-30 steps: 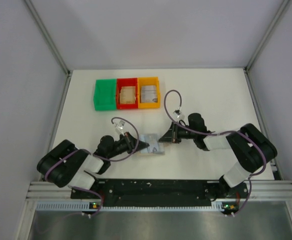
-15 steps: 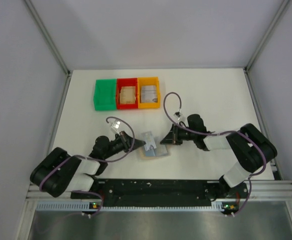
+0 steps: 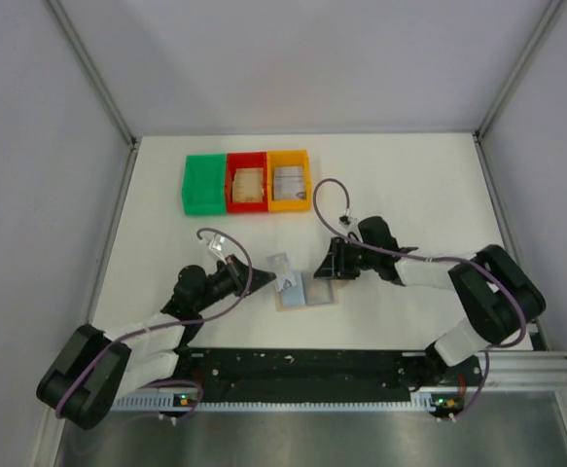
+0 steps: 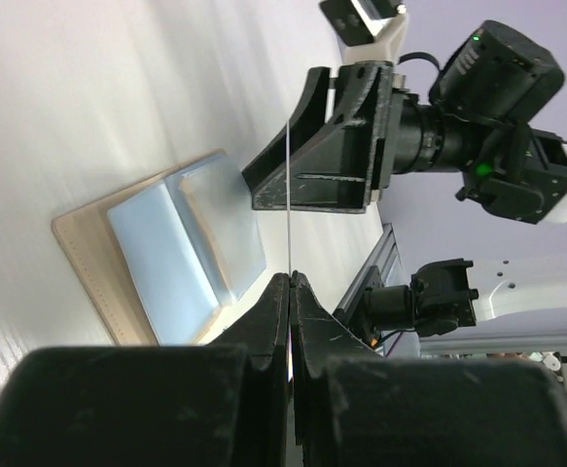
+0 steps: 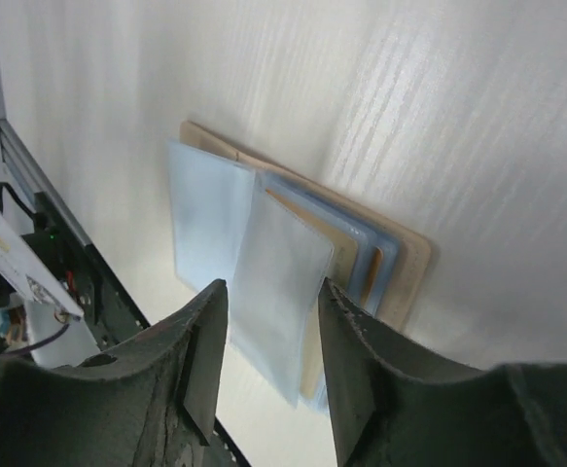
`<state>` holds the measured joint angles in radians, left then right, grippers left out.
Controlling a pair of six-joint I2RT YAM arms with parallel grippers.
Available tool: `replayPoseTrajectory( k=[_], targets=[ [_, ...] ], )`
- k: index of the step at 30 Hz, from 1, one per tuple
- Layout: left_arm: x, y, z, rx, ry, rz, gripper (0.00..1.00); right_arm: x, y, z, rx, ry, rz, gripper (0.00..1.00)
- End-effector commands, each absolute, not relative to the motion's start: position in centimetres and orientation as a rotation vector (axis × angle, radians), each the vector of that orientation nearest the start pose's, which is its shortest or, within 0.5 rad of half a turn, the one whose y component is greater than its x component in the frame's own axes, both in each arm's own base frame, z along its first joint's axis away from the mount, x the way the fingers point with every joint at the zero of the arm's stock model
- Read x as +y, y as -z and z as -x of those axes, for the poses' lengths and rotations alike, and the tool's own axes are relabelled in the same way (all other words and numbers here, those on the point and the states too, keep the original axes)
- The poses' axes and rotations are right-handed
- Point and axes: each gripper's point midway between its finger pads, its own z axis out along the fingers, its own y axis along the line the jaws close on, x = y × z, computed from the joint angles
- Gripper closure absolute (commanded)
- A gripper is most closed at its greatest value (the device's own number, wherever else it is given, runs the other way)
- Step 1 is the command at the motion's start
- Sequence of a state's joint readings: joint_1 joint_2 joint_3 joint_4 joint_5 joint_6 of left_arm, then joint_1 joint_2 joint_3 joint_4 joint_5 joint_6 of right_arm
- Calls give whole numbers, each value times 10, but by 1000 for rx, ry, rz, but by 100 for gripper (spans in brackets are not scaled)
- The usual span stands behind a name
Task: Take the credit cards out of the card holder
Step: Remove the credit card from the card holder, then place the credit card in the storage box.
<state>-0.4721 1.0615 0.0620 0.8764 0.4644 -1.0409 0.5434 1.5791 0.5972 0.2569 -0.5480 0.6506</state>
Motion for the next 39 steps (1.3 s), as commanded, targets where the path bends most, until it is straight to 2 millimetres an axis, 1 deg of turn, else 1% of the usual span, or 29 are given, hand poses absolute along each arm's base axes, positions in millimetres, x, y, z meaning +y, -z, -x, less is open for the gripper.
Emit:
replayPoseTrajectory(
  k=[1,3,4,6,9,11,13,17,22,25,31,39],
  targets=[
    [-226,-123,-201,1905,1469,146,100,264,-78,-252,2397,-1028,227,54],
    [-227,-129,-203,1891,1481,146,100,263,-99,-255,2344,-1024,229,50],
    [-227,-130,-203,1886,1487,147,100,264,-114,-255,2304,-1047,232,48],
    [-228,-136,-204,1869,1500,155,100,273,-139,-254,2225,-1133,241,45],
    [-228,-145,-207,1839,1526,186,100,292,-173,-245,2114,-1310,250,44],
    [-229,-153,-208,1811,1554,207,100,307,-189,-237,2060,-1408,263,43],
    [-230,-164,-209,1782,1583,207,100,318,-199,-233,2024,-1456,277,42],
    [-231,-184,-209,1725,1632,209,100,331,-209,-229,1980,-1533,287,42],
    [-232,-205,-205,1669,1671,182,100,339,-210,-227,1975,-1567,304,43],
    [-231,-208,-204,1658,1677,182,100,343,-212,-226,1969,-1591,314,45],
    [-229,-215,-204,1633,1685,187,100,350,-217,-221,1950,-1648,358,55],
    [-227,-225,-207,1589,1696,219,100,351,-222,-211,1910,-1734,364,60]
  ],
)
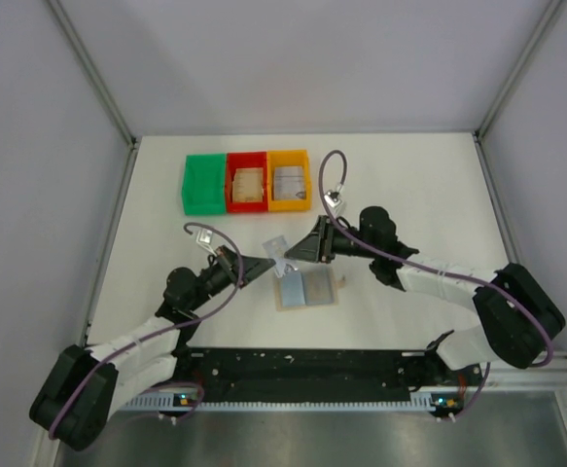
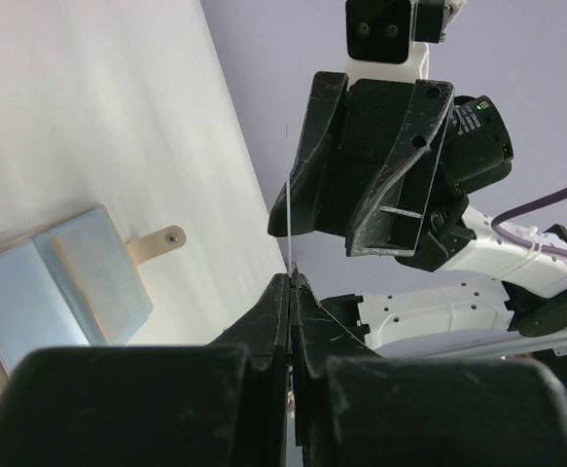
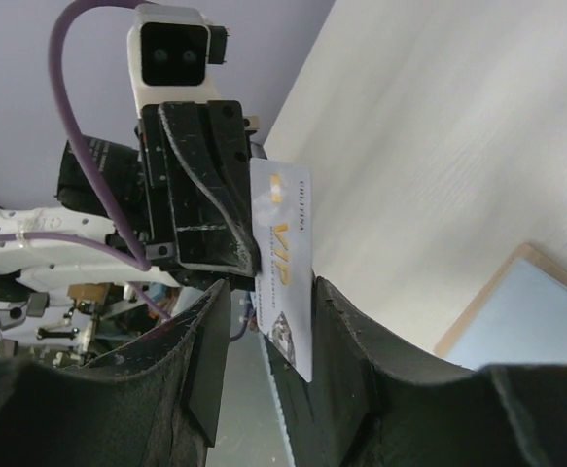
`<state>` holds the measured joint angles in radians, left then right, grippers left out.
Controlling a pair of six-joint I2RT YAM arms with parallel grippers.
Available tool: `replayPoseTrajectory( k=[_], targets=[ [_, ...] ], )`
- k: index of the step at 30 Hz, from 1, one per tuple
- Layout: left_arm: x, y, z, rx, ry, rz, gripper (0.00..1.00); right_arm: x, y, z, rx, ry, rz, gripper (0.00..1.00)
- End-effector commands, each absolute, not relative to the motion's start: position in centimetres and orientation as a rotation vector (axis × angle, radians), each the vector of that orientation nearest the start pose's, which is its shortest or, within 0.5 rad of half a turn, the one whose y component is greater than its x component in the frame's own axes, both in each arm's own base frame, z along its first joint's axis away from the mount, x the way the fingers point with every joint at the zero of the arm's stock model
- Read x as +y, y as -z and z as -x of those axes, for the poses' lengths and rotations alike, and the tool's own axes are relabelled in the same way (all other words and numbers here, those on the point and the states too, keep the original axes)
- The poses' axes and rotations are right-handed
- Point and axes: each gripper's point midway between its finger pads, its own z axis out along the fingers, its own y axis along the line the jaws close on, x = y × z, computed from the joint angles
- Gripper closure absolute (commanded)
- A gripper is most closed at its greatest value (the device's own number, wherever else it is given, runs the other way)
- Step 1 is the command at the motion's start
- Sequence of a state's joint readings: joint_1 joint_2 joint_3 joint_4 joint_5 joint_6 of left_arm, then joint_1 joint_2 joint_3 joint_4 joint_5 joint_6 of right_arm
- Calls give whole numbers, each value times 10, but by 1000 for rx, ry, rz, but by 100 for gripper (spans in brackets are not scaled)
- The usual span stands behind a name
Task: Take the credit cards out of the card holder
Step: Place the credit card in the storage box.
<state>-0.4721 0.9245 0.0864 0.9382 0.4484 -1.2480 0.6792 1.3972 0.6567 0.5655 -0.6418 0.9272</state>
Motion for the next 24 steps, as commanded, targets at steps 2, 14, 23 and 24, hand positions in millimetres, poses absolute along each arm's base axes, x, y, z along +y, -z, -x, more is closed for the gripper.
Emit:
replayPoseTrajectory(
  k=[2,14,23,24],
  targets=[
    [-226,-228,-207,1576,1703,224,100,352,-221,-210,1909,-1739,364,61],
    [-221,-244,-210,1502,1724,260,100,352,-216,-206,1907,-1780,359,72],
    [-218,-248,-211,1475,1719,270,100,352,-220,-204,1892,-1800,368,89],
    [-218,-248,-211,1477,1717,269,100,352,-220,-204,1894,-1800,369,95]
  ],
)
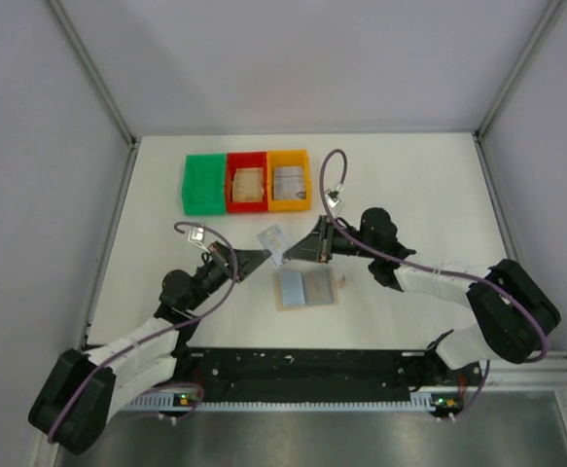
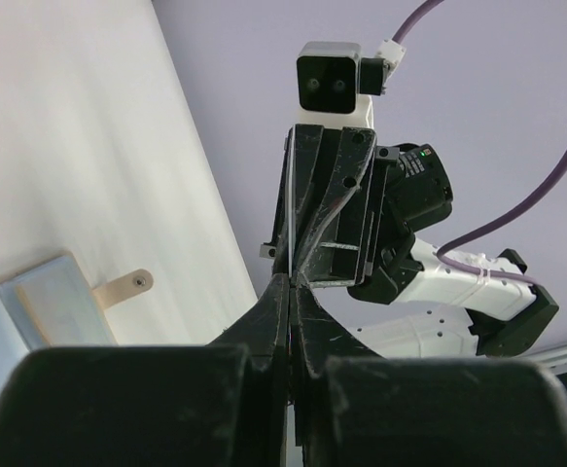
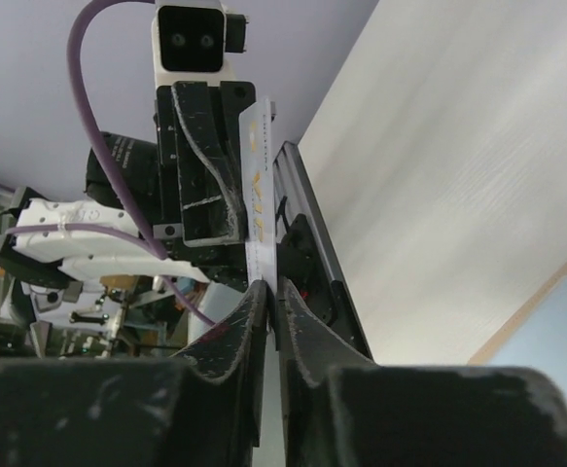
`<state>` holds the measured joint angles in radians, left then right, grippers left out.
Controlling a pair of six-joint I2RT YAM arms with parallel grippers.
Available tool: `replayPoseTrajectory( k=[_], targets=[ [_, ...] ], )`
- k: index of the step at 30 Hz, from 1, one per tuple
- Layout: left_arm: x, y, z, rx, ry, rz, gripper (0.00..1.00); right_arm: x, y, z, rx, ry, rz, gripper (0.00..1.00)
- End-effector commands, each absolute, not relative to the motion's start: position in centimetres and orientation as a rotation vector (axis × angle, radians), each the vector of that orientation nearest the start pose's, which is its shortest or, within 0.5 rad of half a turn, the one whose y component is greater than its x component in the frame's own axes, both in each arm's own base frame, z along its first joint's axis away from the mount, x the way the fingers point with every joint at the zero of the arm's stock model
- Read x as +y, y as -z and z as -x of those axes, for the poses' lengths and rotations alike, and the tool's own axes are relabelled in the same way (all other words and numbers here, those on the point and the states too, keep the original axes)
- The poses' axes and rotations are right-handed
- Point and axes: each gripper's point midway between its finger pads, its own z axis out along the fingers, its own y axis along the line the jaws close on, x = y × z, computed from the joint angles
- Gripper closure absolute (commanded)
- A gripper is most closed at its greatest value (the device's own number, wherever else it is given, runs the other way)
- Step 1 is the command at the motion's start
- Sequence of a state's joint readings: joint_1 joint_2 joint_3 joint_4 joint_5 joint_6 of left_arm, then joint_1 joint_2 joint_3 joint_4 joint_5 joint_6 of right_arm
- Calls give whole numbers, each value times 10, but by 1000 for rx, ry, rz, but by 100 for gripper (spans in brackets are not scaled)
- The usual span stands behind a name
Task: Take the credit cards out of the card holder
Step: Place the credit card in the storage box.
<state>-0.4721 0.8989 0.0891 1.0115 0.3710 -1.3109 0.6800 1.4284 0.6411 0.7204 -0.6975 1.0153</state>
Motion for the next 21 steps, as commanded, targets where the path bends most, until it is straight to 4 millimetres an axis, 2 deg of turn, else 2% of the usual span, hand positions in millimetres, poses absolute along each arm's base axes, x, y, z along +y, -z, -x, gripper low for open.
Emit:
replayPoseTrajectory(
  k=[1,4,6,9,12,15,18,21],
  targets=[
    [-218,-246,-210,1483,1715,267,100,352,-221,-203,1890,-1801,376,100],
    [-219,-239,-208,1504,1698,247,91,350,-223,-205,1884,-1788,396,100],
    [-219,-234,-206,1519,1659,204,77,347,-224,-209,1885,-1770,406,100],
    [-217,-219,-206,1571,1580,176,50,339,-223,-218,1899,-1703,443,100],
    [-208,-203,-210,1601,1472,184,29,329,-223,-234,1951,-1555,531,100],
    [-197,-187,-213,1683,1311,167,16,315,-216,-251,2020,-1364,640,100],
    [-178,-188,-214,1724,1122,139,7,298,-211,-275,2041,-1163,755,100],
    [-156,-196,-212,1739,954,125,4,283,-209,-305,2063,-967,857,100]
  ],
)
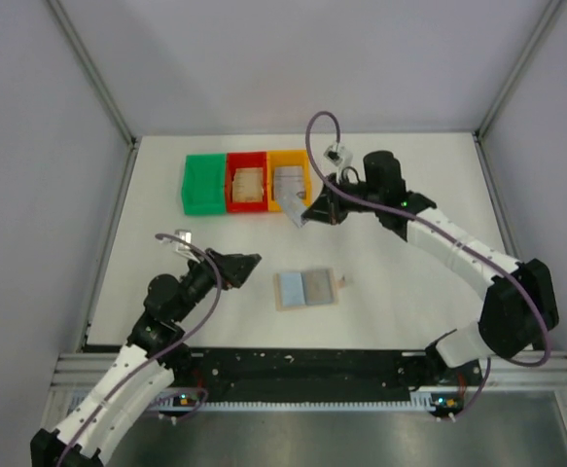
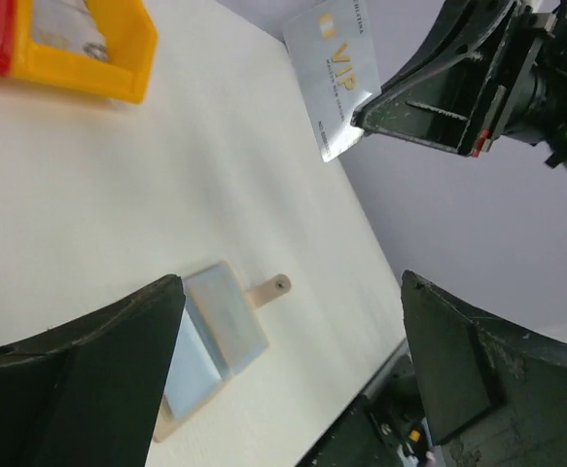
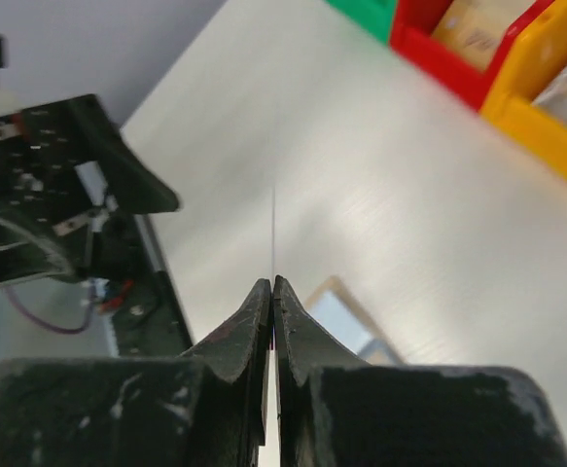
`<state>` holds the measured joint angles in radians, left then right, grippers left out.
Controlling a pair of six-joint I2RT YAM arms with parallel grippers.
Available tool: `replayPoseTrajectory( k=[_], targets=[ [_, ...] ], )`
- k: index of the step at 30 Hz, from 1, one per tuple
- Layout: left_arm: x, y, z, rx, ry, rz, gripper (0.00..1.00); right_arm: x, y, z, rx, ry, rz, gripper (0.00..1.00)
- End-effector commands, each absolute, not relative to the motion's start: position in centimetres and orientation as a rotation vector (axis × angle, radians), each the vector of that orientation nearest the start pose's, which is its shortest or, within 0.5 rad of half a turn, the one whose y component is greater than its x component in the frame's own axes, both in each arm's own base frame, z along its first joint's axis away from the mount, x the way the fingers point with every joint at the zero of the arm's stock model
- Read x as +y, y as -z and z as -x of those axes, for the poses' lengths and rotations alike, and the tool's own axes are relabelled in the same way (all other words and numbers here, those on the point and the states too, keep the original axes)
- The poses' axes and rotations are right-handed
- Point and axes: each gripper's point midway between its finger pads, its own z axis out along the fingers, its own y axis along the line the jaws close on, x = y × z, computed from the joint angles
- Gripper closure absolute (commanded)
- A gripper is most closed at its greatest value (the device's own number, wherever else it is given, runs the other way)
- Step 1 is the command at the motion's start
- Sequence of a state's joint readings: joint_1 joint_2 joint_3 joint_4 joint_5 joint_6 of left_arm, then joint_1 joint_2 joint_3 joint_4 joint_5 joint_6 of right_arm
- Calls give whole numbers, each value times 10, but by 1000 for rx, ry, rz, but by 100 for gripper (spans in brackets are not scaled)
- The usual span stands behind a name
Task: Take the credit cards out of the card holder
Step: Place the credit card in the storage box.
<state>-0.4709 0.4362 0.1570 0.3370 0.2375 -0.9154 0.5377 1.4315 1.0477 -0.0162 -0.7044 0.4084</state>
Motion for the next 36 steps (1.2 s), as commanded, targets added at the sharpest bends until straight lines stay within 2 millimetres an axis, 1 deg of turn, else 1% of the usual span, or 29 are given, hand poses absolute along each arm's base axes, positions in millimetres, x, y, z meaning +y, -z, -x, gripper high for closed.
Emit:
replayPoseTrajectory(
  k=[1,2,4,6,7,9,10,13,15,16,20,24,27,29,30,32,34,35,36],
  targets=[
    [-149,-202,-210,1736,907,111,4,277,-209,-313,2075,-920,899,100],
    [-144,-206,-207,1735,877,104,3,274,-206,-321,2082,-880,937,100],
    [-133,-211,-202,1746,823,104,4,272,-207,-339,2070,-815,1009,100],
    [-127,-217,-195,1743,795,91,4,272,-211,-356,2048,-751,1084,100],
    [-124,-218,-192,1748,781,87,3,271,-210,-363,2032,-719,1142,100],
    [-120,-221,-185,1753,770,74,3,274,-216,-379,1983,-692,1200,100],
    [-114,-222,-186,1748,735,91,3,276,-215,-384,1953,-695,1238,100],
    [-109,-226,-181,1751,717,83,4,279,-216,-401,1887,-677,1329,100],
    [-107,-227,-179,1757,705,77,3,281,-204,-411,1900,-675,1375,100],
    [-106,-227,-178,1760,698,75,4,281,-204,-417,1888,-668,1387,100],
    [-103,-224,-178,1776,678,77,3,288,-190,-435,1857,-654,1438,100],
    [-105,-219,-178,1800,674,69,3,297,-179,-445,1828,-671,1469,100],
    [-112,-218,-181,1801,682,17,4,303,-179,-442,1795,-723,1485,100],
    [-126,-222,-184,1778,717,-87,5,307,-183,-427,1770,-788,1499,100],
    [-132,-227,-186,1754,730,-130,4,306,-188,-420,1760,-811,1502,100],
    [-146,-234,-192,1729,767,-208,1,304,-196,-402,1746,-840,1508,100],
    [-164,-242,-199,1702,809,-308,1,299,-200,-385,1754,-876,1506,100],
    [-174,-250,-201,1683,840,-362,1,297,-206,-376,1751,-896,1503,100],
    [-181,-252,-207,1689,853,-396,1,295,-208,-365,1754,-920,1504,100]
  ],
)
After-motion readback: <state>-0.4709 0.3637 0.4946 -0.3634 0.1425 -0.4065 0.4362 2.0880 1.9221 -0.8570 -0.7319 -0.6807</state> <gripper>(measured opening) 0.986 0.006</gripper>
